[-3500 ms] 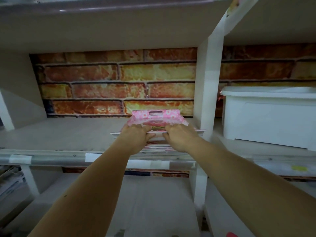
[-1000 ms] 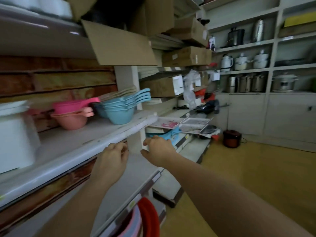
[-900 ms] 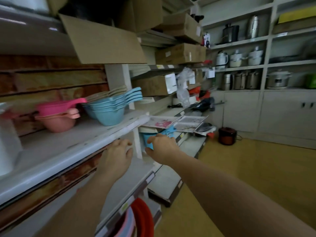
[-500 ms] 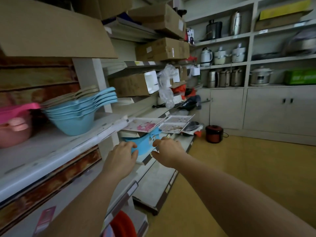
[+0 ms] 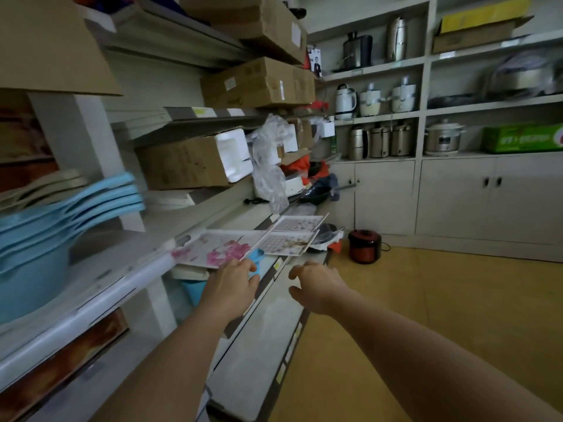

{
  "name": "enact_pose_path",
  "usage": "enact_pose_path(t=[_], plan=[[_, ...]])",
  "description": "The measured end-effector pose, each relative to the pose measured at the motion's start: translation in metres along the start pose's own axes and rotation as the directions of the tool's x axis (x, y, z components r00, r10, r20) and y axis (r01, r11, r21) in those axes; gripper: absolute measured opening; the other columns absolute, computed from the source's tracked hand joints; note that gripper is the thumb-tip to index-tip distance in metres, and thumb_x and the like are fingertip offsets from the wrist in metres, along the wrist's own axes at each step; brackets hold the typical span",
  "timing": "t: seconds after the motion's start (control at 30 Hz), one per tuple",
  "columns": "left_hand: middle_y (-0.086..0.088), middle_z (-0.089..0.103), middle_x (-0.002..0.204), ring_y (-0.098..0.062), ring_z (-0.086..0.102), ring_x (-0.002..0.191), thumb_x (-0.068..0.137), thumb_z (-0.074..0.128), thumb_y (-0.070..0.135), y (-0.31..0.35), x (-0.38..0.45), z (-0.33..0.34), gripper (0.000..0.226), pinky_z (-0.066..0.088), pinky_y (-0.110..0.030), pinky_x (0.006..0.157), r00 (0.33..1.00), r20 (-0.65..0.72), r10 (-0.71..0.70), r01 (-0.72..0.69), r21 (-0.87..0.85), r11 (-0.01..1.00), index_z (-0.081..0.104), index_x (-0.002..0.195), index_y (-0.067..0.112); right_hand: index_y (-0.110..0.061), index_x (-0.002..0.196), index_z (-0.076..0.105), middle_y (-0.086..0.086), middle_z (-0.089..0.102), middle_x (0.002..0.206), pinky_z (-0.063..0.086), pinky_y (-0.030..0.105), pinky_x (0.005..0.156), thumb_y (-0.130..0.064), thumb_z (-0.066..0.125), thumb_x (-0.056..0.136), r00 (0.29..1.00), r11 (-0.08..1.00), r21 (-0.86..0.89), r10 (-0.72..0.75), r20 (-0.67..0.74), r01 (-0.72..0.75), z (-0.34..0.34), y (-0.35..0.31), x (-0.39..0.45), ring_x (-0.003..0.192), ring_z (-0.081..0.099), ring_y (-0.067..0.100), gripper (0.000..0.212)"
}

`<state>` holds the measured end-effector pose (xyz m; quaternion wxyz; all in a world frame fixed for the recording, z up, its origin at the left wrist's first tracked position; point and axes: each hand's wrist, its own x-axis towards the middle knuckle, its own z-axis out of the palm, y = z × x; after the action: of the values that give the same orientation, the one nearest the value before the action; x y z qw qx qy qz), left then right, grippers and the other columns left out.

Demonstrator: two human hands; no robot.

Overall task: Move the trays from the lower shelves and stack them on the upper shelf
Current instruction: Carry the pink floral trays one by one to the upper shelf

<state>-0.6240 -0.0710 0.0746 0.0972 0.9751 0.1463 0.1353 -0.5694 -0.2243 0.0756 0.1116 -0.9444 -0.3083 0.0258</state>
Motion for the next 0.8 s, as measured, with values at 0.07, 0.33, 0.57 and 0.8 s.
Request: enact_pose_path(t=[0.07,0.33,0.57,0.8], plan=[[-0.007,0.052,0.126,-0.022,0.051,0.113,0.098,0.041,0.033,0.006,0.031,0.015,0.033,0.043,-0.034,0.094,1.0,0.011,-0.018,0.017,0.02,1.0,0.052,0.126,0.019,-0.019,0.134,0.049,0.009,0.048,0.132,0.036,0.04,0.1,-0.029,0.043,0.098,1.0,1.0,-0.005,-0.014,0.011,0.014,0.001,0.021,0.032,0.12,0.049,0.028,0.038],[-0.004,0.05,0.131,-0.022,0.051,0.115,0.098,0.04,0.034,0.027,0.152,0.067,0.036,0.041,-0.032,0.095,0.989,0.023,-0.149,0.148,0.035,0.988,0.049,0.13,0.02,-0.017,0.133,0.05,0.01,0.051,0.133,0.041,0.035,0.099,-0.026,0.043,0.098,0.986,0.988,-0.053,-0.143,0.091,0.148,-0.004,0.1,0.169,0.122,0.049,0.026,0.037],[-0.006,0.049,0.131,-0.022,0.05,0.118,0.099,0.039,0.035,-0.003,0.228,0.103,0.037,0.042,-0.032,0.097,0.957,0.054,-0.286,0.282,0.071,0.957,0.049,0.13,0.017,-0.02,0.136,0.046,0.009,0.048,0.136,0.04,0.034,0.105,-0.029,0.044,0.097,0.947,0.955,-0.042,-0.285,0.145,0.294,0.017,0.111,0.285,0.125,0.047,0.025,0.04],[-0.007,0.042,0.14,-0.025,0.044,0.126,0.099,0.037,0.039,-0.046,0.294,0.143,0.05,0.038,-0.036,0.104,0.915,0.081,-0.395,0.385,0.119,0.915,0.032,0.144,0.019,-0.015,0.136,0.047,0.011,0.047,0.137,0.038,0.038,0.107,-0.024,0.045,0.098,0.895,0.9,-0.078,-0.411,0.175,0.429,0.057,0.101,0.382,0.127,0.044,0.026,0.039]])
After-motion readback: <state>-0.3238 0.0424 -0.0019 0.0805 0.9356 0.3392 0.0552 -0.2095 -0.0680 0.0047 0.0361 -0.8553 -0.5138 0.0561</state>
